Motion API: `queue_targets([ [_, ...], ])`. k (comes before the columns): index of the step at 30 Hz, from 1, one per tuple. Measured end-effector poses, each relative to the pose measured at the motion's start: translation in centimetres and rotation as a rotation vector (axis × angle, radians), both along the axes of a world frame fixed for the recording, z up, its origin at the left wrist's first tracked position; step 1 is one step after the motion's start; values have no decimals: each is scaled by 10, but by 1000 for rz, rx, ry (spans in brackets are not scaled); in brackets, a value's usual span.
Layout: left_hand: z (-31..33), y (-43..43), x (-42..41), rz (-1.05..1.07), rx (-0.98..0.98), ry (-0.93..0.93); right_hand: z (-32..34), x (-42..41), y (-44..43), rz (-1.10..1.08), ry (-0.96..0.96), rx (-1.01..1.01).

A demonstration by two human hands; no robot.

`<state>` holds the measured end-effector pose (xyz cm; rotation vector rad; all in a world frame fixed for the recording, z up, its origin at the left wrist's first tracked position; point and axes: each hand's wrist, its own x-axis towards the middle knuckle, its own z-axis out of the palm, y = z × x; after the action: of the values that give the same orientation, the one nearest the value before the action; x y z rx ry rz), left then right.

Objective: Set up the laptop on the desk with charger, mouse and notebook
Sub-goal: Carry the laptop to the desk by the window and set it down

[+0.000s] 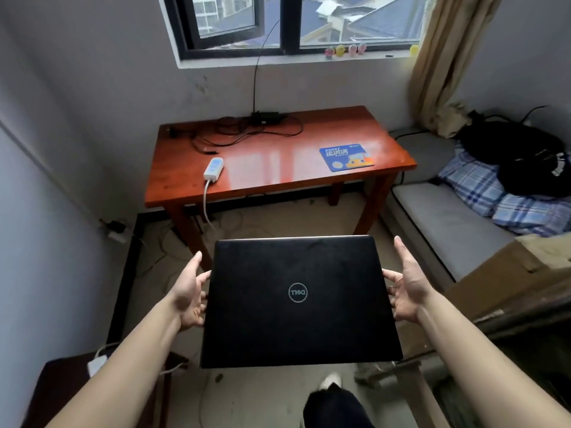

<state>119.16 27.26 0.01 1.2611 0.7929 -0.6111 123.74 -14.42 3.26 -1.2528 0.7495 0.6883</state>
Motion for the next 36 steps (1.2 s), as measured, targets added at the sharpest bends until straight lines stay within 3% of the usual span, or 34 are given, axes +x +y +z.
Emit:
queue_targets([
  [9,-10,-17,217,-16,56,42,-53,218,-15,-71,50,80],
  [19,11,-22,421,104,-30,47,-22,439,-21,-62,69,104],
  [26,-27,-28,575,36,-35,120,-36,570,-24,-32,105,-42],
  [36,-35,-66,788,-41,-27,123,-29,740,-44,-134,115,-156],
])
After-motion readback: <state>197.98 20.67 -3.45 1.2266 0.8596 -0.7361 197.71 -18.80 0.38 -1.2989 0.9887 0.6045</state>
